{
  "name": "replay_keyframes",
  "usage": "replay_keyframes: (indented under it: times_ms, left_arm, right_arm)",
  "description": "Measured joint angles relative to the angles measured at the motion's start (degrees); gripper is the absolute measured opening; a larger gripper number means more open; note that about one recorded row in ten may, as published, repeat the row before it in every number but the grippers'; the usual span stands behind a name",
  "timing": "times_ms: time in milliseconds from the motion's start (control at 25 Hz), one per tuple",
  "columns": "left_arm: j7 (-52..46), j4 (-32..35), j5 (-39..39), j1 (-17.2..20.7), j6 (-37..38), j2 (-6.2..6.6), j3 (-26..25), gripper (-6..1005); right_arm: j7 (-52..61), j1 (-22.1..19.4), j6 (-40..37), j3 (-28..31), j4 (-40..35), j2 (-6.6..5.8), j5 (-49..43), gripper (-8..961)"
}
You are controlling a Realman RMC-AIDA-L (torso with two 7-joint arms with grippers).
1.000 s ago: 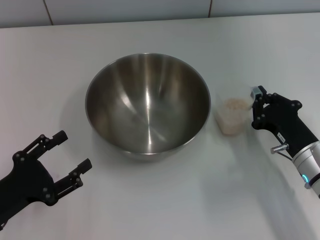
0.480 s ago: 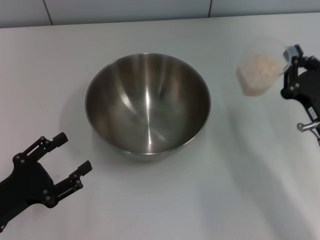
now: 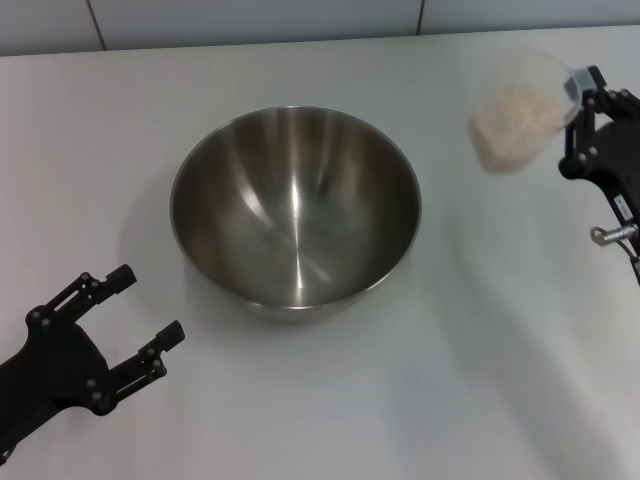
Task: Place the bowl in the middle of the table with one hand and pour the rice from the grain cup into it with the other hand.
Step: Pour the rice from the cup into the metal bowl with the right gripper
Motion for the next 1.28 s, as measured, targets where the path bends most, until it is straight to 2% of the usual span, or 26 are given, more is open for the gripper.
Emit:
replay_keyframes:
  times_ms: [120, 160, 200, 320, 360, 480, 600, 1040, 1280]
  left_arm:
    - [0.0, -0.1, -0.1, -0.1, 0.0, -0.01, 0.0, 798]
    - [0.0, -0.1, -0.1, -0.1, 0.0, -0.01, 0.0, 798]
    - [0.0, -0.1, -0.1, -0.1, 0.0, -0.01, 0.0, 798]
    - [0.0, -0.1, -0.2, -0.1, 0.0, -0.01, 0.0, 798]
    - [0.0, -0.1, -0.2, -0.1, 0.0, -0.01, 0.0, 798]
    - [0.0, -0.2, -0.2, -0.2, 0.0, -0.02, 0.0, 798]
    - [0.0, -0.7, -0.2, -0.2, 0.0, -0.09, 0.0, 798]
    - [0.1, -0.7, -0.2, -0.2, -0.1, -0.10, 0.0, 798]
    - [0.1, -0.7, -0.3, -0.2, -0.1, -0.10, 0.0, 798]
  right_arm:
    - [4.1, 2.4, -0.1, -1.2, -1.5, 0.00, -0.8, 31]
    - [6.7, 4.3, -0.2, -2.3, -2.8, 0.00, -2.1, 31]
    - [6.7, 4.3, -0.2, -2.3, -2.8, 0.00, -2.1, 31]
    - [10.8, 7.6, -0.2, -3.0, -5.3, -0.01, -6.9, 32]
    - [10.8, 7.6, -0.2, -3.0, -5.3, -0.01, -6.9, 32]
    - [15.4, 11.6, -0.2, -3.0, -8.7, -0.12, -14.0, 32]
    - [16.2, 13.3, 0.1, -3.0, -9.7, -0.17, -16.7, 31]
    - [15.5, 14.4, 0.4, -3.2, -10.3, -0.18, -17.6, 32]
    - [1.8, 14.8, 0.0, -2.8, -10.2, -0.18, -17.5, 32]
